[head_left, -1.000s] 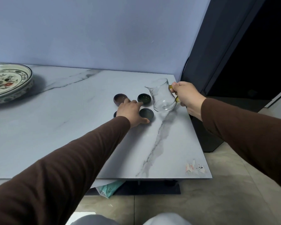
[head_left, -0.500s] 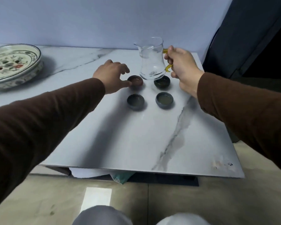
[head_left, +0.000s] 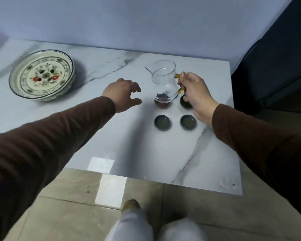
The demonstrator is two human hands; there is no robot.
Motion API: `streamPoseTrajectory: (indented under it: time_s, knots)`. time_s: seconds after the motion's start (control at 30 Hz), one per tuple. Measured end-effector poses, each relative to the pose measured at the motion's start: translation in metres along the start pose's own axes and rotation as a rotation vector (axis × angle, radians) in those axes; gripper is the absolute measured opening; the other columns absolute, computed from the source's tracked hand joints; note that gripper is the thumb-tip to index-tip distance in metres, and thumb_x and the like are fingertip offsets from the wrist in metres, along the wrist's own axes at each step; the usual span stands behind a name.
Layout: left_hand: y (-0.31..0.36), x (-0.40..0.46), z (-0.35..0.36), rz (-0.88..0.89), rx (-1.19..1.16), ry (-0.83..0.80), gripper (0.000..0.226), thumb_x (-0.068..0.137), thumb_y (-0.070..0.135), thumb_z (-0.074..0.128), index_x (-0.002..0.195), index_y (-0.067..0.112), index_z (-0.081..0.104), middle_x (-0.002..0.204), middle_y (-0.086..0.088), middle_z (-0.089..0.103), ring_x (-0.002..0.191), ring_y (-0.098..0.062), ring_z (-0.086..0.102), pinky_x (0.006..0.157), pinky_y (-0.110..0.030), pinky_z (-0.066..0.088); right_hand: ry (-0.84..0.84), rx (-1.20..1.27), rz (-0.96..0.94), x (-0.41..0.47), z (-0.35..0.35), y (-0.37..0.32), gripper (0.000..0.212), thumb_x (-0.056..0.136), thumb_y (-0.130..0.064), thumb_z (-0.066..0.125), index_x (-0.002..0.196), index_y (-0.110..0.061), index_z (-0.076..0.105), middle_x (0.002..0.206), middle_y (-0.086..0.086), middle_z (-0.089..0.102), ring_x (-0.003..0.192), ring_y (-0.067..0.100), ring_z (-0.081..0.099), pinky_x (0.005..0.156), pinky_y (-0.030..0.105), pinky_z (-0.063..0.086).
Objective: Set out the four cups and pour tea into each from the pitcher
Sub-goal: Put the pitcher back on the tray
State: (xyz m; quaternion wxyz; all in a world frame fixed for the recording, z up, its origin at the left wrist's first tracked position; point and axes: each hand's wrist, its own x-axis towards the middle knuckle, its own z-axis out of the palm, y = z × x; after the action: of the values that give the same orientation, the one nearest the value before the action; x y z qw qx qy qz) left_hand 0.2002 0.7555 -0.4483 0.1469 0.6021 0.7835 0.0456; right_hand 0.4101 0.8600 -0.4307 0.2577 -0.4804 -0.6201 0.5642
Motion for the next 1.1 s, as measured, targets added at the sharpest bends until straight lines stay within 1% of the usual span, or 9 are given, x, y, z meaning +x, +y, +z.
streamPoseTrajectory:
  time_s: [0.17,0.27,0.47,0.6,0.7,0.8,0.87,1.0,1.1]
  knots:
    - [-0.012,-0.068,-0.073,-0.121,-0.123,-0.039,0.042,0.083,0.045,0.066,0.121,0.027,0.06,0.117,0.005,0.063,0.111,-0.02,0.05,0.091,-0.037,0.045,-0.102,0.053,0.101,-0.048,0.035,-0.068,0.031,0.1,-0.037,0.048,0.072,-0.023,0.051,0.066,-0.009,0.045,0.056,0.007,0.035,0.053,0.024,0.028]
    - [-0.034,-0.106,-0.108,-0.192,-0.184,-0.032,0.04,0.083,0.043,0.067,0.12,0.028,0.061,0.116,0.006,0.064,0.108,-0.018,0.053,0.09,-0.035,0.045,-0.132,0.04,0.128,-0.073,0.071,-0.101,0.032,0.098,-0.042,0.049,0.072,-0.024,0.053,0.071,-0.011,0.052,0.065,0.01,0.039,0.062,0.028,0.031]
    - [-0.122,-0.163,-0.162,-0.267,-0.236,-0.041,0.04,0.082,0.043,0.068,0.119,0.028,0.062,0.115,0.005,0.065,0.107,-0.02,0.058,0.091,-0.04,0.049,-0.156,0.059,0.133,-0.109,0.17,-0.153,0.031,0.099,-0.036,0.05,0.072,-0.022,0.052,0.077,-0.001,0.049,0.07,0.013,0.037,0.063,0.028,0.029]
    - [-0.197,-0.185,-0.179,-0.279,-0.266,-0.058,0.039,0.082,0.043,0.068,0.117,0.027,0.063,0.113,0.005,0.065,0.107,-0.021,0.057,0.091,-0.04,0.049,-0.125,0.067,0.197,-0.118,0.241,-0.177,0.028,0.099,-0.032,0.05,0.076,-0.018,0.056,0.079,-0.005,0.054,0.071,0.013,0.039,0.062,0.027,0.031]
    - [-0.249,-0.19,-0.183,-0.291,-0.276,-0.094,0.038,0.083,0.044,0.067,0.117,0.028,0.063,0.113,0.005,0.065,0.106,-0.021,0.056,0.09,-0.039,0.049,-0.112,0.069,0.24,-0.112,0.29,-0.185,0.029,0.1,-0.033,0.049,0.078,-0.018,0.061,0.079,-0.004,0.053,0.065,0.011,0.038,0.056,0.025,0.033]
    - [-0.287,-0.182,-0.184,-0.287,-0.266,-0.121,0.037,0.083,0.045,0.066,0.116,0.028,0.063,0.112,0.005,0.065,0.106,-0.021,0.056,0.089,-0.037,0.048,-0.103,0.054,0.274,-0.1,0.324,-0.19,0.03,0.1,-0.034,0.047,0.079,-0.018,0.064,0.072,-0.007,0.05,0.059,0.011,0.034,0.052,0.024,0.034]
    - [-0.307,-0.172,-0.186,-0.294,-0.274,-0.13,0.037,0.082,0.045,0.067,0.115,0.028,0.063,0.111,0.005,0.066,0.105,-0.021,0.056,0.087,-0.035,0.048,-0.1,0.051,0.289,-0.088,0.341,-0.191,0.031,0.1,-0.034,0.046,0.08,-0.019,0.064,0.072,-0.008,0.051,0.06,0.01,0.035,0.053,0.025,0.034]
    - [-0.339,-0.148,-0.182,-0.328,-0.303,-0.137,0.039,0.082,0.043,0.068,0.116,0.027,0.064,0.111,0.005,0.066,0.107,-0.02,0.056,0.09,-0.036,0.048,-0.102,0.014,0.264,-0.059,0.365,-0.18,0.031,0.101,-0.031,0.043,0.08,-0.017,0.062,0.074,-0.012,0.056,0.066,0.008,0.042,0.063,0.026,0.036]
    - [-0.361,-0.129,-0.175,-0.304,-0.293,-0.136,0.037,0.082,0.04,0.068,0.116,0.026,0.065,0.112,0.005,0.067,0.11,-0.021,0.054,0.092,-0.038,0.047,-0.09,0.013,0.291,-0.035,0.384,-0.169,0.029,0.102,-0.03,0.042,0.084,-0.016,0.061,0.075,-0.015,0.057,0.065,0.006,0.042,0.062,0.024,0.034]
